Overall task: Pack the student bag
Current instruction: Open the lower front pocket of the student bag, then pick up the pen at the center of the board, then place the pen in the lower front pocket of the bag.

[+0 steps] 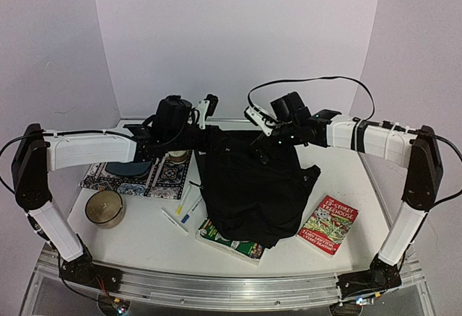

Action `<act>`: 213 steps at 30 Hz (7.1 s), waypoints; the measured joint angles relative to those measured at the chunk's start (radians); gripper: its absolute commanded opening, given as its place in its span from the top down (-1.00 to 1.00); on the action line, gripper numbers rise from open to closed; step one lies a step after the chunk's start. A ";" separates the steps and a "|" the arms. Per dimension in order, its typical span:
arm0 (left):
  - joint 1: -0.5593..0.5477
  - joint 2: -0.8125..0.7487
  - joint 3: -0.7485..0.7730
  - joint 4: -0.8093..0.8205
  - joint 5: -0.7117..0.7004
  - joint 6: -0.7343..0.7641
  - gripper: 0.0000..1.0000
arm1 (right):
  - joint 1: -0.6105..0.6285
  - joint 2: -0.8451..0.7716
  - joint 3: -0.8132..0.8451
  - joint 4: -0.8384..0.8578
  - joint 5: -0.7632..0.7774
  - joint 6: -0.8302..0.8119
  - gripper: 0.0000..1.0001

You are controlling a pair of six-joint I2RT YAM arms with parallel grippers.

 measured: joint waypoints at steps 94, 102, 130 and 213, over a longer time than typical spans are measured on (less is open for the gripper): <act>-0.143 0.144 0.066 -0.141 -0.398 -0.154 -0.99 | 0.072 -0.048 0.088 -0.186 0.210 0.204 1.00; -0.139 -0.020 -0.013 -0.198 -0.392 -0.132 -0.99 | 0.077 -0.017 0.107 -0.184 0.217 0.200 1.00; 0.041 0.008 -0.242 -0.489 -0.312 -0.160 0.30 | 0.077 0.008 0.118 -0.181 0.238 0.188 1.00; -0.116 -0.055 -0.021 -0.055 0.035 0.994 1.00 | 0.075 0.012 0.152 -0.185 0.107 0.201 1.00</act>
